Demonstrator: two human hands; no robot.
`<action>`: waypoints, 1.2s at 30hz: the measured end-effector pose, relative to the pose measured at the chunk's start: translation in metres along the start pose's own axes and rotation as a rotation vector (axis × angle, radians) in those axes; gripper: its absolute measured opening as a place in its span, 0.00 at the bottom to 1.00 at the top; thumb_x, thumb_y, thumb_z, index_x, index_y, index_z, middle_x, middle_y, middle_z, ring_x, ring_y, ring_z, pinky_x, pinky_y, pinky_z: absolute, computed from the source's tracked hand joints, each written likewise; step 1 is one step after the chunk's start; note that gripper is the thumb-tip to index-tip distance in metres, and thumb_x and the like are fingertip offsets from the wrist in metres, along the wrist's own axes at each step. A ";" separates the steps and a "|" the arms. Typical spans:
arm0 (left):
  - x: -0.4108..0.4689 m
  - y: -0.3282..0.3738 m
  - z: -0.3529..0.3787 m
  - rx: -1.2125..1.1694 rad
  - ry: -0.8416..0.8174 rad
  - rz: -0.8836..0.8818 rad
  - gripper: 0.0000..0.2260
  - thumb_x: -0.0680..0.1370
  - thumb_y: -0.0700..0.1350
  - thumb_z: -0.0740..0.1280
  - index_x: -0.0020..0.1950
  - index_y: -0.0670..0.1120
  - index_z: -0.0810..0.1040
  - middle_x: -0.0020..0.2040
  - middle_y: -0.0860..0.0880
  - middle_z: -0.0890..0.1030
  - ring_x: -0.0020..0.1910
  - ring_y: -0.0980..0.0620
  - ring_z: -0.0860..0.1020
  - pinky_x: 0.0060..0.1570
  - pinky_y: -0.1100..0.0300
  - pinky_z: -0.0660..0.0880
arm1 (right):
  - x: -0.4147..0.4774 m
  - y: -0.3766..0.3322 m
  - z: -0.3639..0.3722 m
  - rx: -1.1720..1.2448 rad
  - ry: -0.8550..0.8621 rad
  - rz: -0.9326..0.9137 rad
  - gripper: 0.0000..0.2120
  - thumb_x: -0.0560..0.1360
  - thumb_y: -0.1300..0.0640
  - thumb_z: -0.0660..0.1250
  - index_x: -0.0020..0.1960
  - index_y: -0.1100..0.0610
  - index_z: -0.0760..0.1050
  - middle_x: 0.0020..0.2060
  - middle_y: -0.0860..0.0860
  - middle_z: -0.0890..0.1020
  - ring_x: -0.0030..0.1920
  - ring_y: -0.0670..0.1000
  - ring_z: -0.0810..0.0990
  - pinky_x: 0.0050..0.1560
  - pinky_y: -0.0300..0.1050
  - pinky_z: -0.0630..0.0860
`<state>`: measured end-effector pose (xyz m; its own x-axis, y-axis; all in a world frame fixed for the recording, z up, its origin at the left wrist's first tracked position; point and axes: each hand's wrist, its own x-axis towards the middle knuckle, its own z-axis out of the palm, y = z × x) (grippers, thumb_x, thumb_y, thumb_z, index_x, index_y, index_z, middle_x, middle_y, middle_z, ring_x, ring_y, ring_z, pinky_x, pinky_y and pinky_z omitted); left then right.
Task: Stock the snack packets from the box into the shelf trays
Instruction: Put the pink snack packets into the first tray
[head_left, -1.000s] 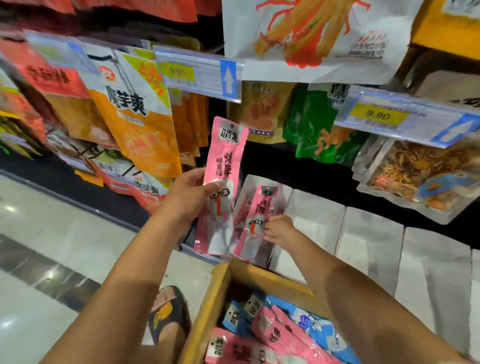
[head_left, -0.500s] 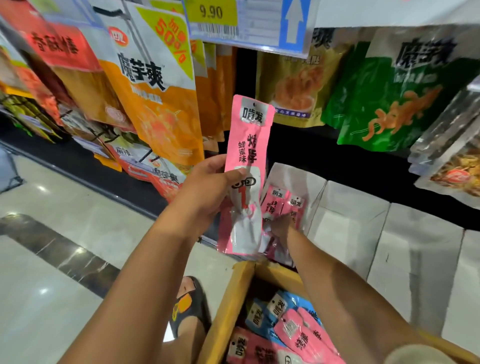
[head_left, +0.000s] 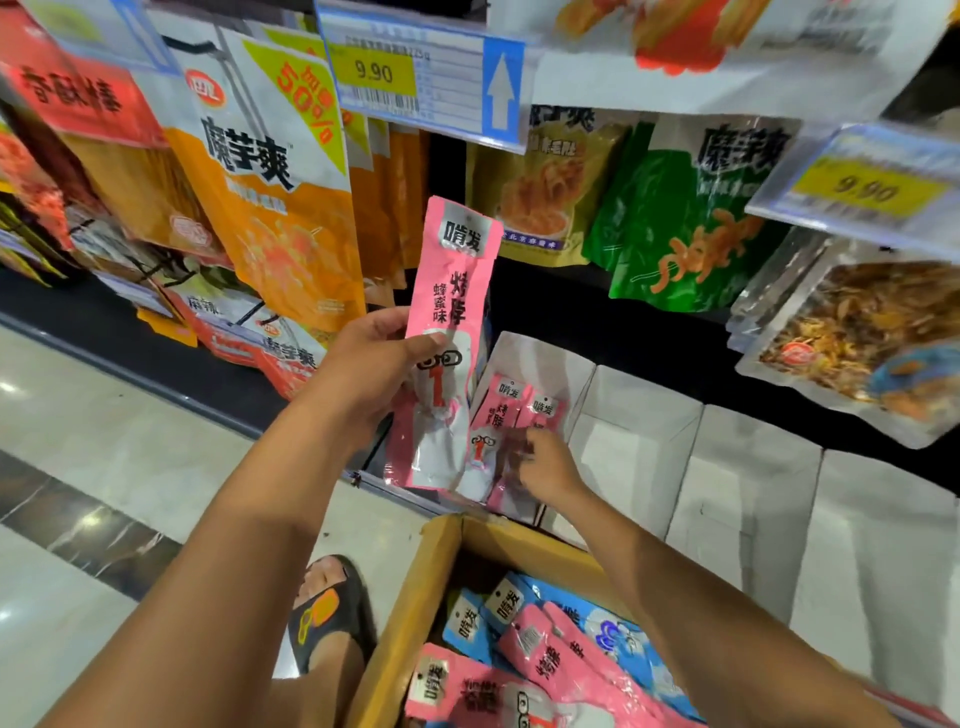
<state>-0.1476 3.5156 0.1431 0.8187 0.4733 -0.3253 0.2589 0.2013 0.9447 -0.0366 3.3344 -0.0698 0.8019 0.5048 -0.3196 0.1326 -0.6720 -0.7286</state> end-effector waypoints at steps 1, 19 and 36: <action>-0.001 0.000 0.001 -0.005 0.004 0.003 0.12 0.81 0.38 0.69 0.63 0.46 0.83 0.55 0.47 0.87 0.48 0.48 0.85 0.43 0.53 0.79 | -0.010 0.009 -0.010 -0.004 0.017 0.001 0.16 0.77 0.65 0.66 0.63 0.56 0.79 0.58 0.52 0.81 0.54 0.49 0.79 0.46 0.28 0.70; -0.007 -0.050 0.086 0.238 -0.064 0.149 0.06 0.79 0.36 0.72 0.47 0.48 0.82 0.45 0.48 0.86 0.40 0.51 0.82 0.36 0.60 0.76 | -0.143 0.136 -0.099 -0.466 -0.028 0.322 0.38 0.75 0.25 0.39 0.79 0.41 0.57 0.81 0.44 0.51 0.80 0.52 0.53 0.78 0.62 0.46; 0.128 -0.183 0.128 0.665 -0.026 -0.052 0.02 0.79 0.33 0.71 0.51 0.37 0.82 0.55 0.31 0.83 0.36 0.46 0.79 0.37 0.51 0.78 | -0.133 0.149 -0.094 -0.503 -0.027 0.304 0.36 0.76 0.27 0.39 0.79 0.40 0.56 0.80 0.44 0.55 0.78 0.51 0.58 0.77 0.57 0.56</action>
<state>-0.0242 3.4296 -0.0660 0.8065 0.4544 -0.3782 0.5527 -0.3525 0.7552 -0.0687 3.1161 -0.0784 0.8327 0.2582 -0.4898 0.1642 -0.9600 -0.2269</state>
